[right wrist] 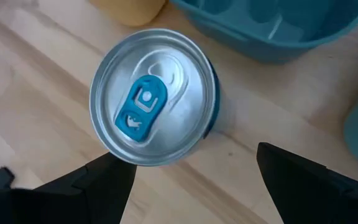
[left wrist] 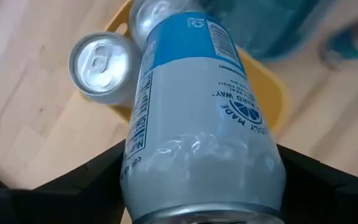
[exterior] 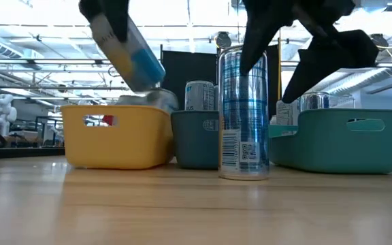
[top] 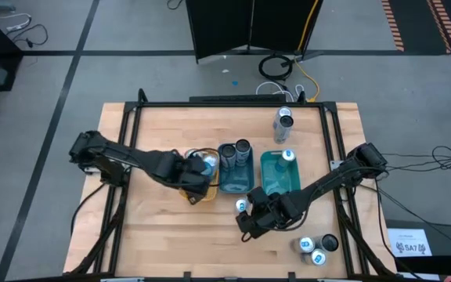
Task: Sort soda cans
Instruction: Put the blue-white soda can into the yellow bin
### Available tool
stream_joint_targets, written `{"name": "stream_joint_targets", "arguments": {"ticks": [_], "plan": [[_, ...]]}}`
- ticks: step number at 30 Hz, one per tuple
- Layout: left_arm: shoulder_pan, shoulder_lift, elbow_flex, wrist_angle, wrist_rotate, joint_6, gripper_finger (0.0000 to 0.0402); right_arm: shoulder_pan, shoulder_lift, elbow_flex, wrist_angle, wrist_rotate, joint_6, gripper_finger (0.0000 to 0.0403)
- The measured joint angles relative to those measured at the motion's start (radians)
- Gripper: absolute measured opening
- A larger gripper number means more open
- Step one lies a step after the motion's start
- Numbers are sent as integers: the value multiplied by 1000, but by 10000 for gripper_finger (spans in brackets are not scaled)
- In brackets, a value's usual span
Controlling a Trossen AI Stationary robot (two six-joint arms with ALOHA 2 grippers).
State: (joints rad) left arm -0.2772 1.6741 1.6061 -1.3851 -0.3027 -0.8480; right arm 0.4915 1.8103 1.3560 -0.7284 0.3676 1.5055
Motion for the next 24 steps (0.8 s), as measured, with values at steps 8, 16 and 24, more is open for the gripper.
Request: {"name": "stream_joint_targets", "arguments": {"ticks": [8,16,24], "plan": [[-29,-113,0,-18,-9,-65,317,-36,0,0,24,0,-3,320],[-76,-114,0,-63,33,-126,317,-29,0,0,23,-5,-14,320],[-91,-67,-1,-62,119,-142,317,8,0,0,21,-7,-53,320]]}}
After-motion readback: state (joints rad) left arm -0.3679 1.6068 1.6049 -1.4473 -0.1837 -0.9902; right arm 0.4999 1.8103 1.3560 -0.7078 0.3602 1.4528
